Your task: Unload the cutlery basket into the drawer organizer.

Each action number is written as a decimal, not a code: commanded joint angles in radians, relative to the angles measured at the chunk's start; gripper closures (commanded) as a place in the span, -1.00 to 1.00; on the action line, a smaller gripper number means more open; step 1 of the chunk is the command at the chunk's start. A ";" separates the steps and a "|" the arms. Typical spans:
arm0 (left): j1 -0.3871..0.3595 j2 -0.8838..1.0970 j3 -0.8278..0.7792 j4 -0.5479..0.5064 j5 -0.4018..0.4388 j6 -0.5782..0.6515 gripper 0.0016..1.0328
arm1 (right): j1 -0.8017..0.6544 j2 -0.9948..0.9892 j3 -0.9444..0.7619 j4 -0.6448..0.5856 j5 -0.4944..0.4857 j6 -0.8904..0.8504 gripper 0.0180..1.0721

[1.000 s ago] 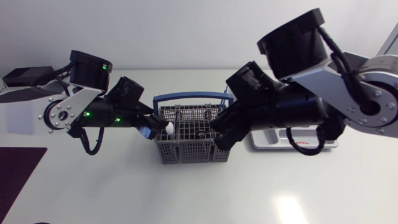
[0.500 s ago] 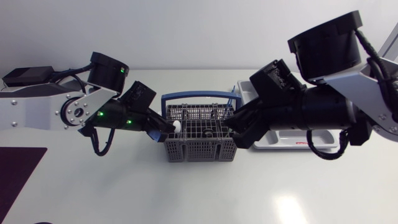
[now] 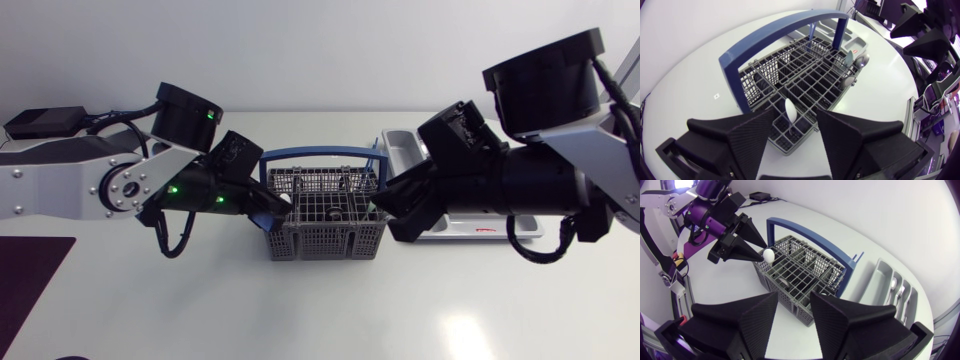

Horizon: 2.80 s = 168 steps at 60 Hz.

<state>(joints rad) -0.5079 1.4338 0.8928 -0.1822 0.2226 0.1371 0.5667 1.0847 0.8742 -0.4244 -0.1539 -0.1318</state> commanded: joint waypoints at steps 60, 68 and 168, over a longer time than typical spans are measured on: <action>0.000 0.086 -0.002 0.076 0.027 -0.146 0.90 | -0.057 -0.109 -0.092 0.004 -0.030 -0.028 0.05; -0.001 0.077 -0.006 0.076 0.034 -0.148 0.93 | -0.070 -0.115 -0.098 0.004 -0.044 -0.031 0.05; 0.066 -0.460 -0.114 0.000 0.460 -0.030 0.93 | -0.106 -0.166 -0.167 0.081 -0.354 -0.454 -0.07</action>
<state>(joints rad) -0.4522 0.9566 0.7918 -0.1665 0.6331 0.0612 0.4568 0.8692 0.7029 -0.3328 -0.4774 -0.5159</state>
